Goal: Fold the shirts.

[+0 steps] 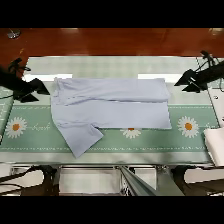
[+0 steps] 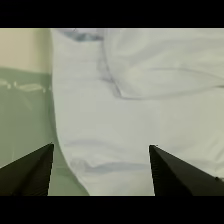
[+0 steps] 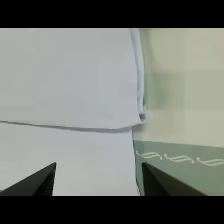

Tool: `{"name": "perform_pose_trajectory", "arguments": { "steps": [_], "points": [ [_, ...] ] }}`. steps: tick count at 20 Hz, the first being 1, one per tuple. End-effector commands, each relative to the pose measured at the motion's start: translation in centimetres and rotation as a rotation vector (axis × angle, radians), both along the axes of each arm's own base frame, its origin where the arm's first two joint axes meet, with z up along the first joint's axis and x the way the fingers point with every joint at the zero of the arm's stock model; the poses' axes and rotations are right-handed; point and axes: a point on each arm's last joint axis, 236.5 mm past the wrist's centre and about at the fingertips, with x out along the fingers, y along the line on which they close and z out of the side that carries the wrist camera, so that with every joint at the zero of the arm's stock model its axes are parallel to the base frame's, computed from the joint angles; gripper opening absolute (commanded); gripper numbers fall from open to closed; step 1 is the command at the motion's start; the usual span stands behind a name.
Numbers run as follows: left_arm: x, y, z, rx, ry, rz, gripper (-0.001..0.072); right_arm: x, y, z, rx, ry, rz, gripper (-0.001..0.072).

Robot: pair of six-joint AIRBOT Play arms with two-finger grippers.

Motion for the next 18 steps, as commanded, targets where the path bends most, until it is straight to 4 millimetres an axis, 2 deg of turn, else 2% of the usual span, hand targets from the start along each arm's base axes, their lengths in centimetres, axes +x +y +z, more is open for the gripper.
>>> {"name": "perform_pose_trajectory", "arguments": {
  "steps": [1, 2, 4, 6, 7, 10, 12, 15, 18],
  "points": [
    [-5.5, 0.2, 0.1, -0.064, 0.03, 0.139, 0.0701, -1.8, -1.7, 2.3, 0.048, -0.187, -0.19, 0.0634],
    [-6.7, -0.8, -0.9, -0.113, 0.012, 0.18, 0.0701, -2.9, -1.1, 1.8, 0.068, -0.21, -0.23, 0.0634],
    [-8.6, -2.6, -2.8, -0.212, -0.02, 0.249, 0.0702, -6.2, 0.8, -0.7, 0.08, -0.201, -0.241, 0.0634],
    [-10.5, -3.4, -4.4, -0.25, -0.023, 0.301, 0.0703, -8.9, 2.4, -2.9, 0.108, -0.146, -0.235, 0.0633],
    [-11.6, -4.0, -5.1, -0.259, -0.011, 0.288, 0.0703, -9.7, 2.9, -3.5, 0.117, -0.133, -0.238, 0.0633],
    [-13.7, -5.3, -7.5, -0.263, 0.015, 0.277, 0.0703, -10.1, 4.1, -3.9, 0.17, -0.135, -0.253, 0.0633],
    [-13.2, -5.3, -8.2, -0.27, 0.001, 0.33, 0.0703, -10.4, 4.3, -4.1, 0.171, -0.125, -0.243, 0.0633],
    [-12.2, -5.8, -8.4, -0.308, -0.042, 0.314, 0.0703, -11.0, 4.9, -3.9, 0.194, -0.105, -0.222, 0.0633],
    [-13.4, -7.5, -10.0, -0.313, 0.009, 0.27, 0.0703, -11.3, 5.2, -3.9, 0.204, -0.095, -0.213, 0.0632]
  ]
}}
